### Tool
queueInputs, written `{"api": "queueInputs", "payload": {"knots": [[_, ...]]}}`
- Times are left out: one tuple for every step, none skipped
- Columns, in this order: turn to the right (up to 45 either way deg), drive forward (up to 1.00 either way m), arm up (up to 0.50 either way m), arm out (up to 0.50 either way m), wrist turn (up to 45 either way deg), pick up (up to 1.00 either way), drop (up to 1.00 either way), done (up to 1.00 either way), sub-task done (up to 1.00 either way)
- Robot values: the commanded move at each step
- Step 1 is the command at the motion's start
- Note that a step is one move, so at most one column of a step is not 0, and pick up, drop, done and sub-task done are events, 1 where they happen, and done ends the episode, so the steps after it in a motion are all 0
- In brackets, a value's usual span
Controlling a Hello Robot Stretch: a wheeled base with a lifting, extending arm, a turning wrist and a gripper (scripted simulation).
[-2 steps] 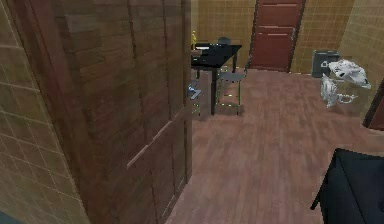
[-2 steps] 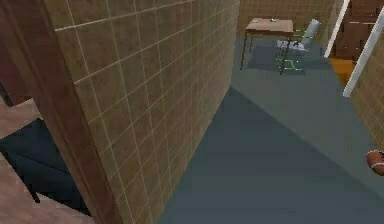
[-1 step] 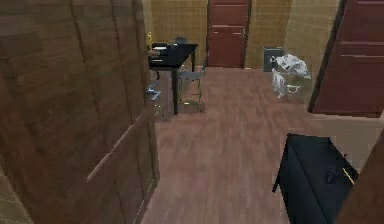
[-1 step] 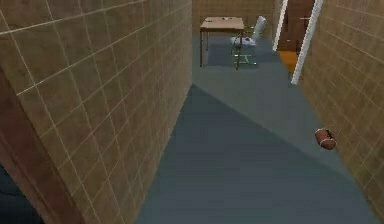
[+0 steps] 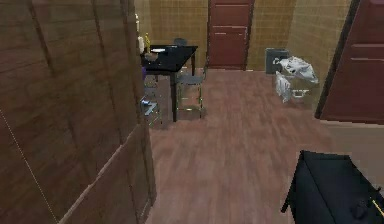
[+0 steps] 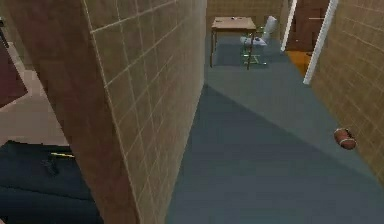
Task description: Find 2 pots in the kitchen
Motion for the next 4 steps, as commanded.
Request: {"api": "queueInputs", "payload": {"knots": [[9.0, 0.00, 0.00, 0.00, 0.0, 0.00, 0.00, 0.00, 0.00], [0.0, 0.50, 0.00, 0.00, 0.0, 0.00, 0.00, 0.00, 0.00], [12.0, 0.00, 0.00, 0.00, 0.0, 0.00, 0.00, 0.00, 0.00], [0.0, 0.90, 0.00, 0.00, 0.0, 0.00, 0.00, 0.00, 0.00]]}}
